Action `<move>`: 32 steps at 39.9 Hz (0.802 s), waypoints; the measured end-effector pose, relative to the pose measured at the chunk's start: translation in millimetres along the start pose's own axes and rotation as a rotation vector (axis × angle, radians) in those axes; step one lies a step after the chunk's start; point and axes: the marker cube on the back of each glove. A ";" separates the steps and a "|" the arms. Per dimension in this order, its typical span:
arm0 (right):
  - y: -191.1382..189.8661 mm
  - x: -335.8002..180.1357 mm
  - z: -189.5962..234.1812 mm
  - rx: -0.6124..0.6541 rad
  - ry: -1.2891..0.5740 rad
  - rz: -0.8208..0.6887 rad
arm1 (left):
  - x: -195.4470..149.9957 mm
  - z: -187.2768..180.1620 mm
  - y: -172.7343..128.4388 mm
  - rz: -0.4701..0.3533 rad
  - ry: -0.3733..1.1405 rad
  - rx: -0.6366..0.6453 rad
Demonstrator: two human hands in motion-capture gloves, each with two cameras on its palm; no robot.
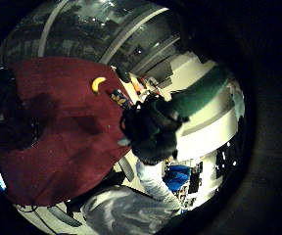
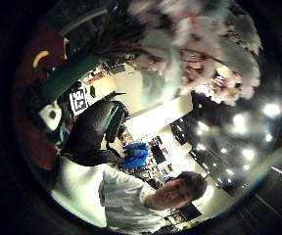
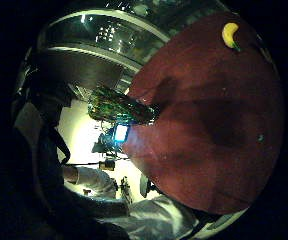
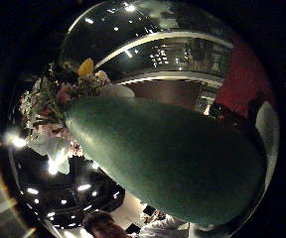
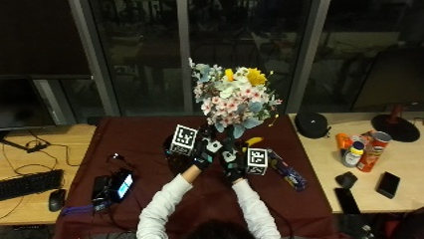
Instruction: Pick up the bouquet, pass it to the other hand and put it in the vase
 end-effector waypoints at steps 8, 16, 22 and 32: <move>13.7 -0.8 22.1 0.046 0.008 -0.059 | 7.6 30.2 -7.4 0.005 0.058 -0.013; 24.3 8.2 37.6 0.118 0.031 -0.153 | -4.4 32.4 -16.9 0.075 -0.041 0.155; 32.4 12.6 46.8 0.018 0.098 -0.191 | -6.6 24.0 -19.4 0.105 -0.114 0.262; 37.6 21.0 41.0 -0.168 0.252 -0.262 | 20.3 -18.0 -32.3 0.188 -0.264 0.443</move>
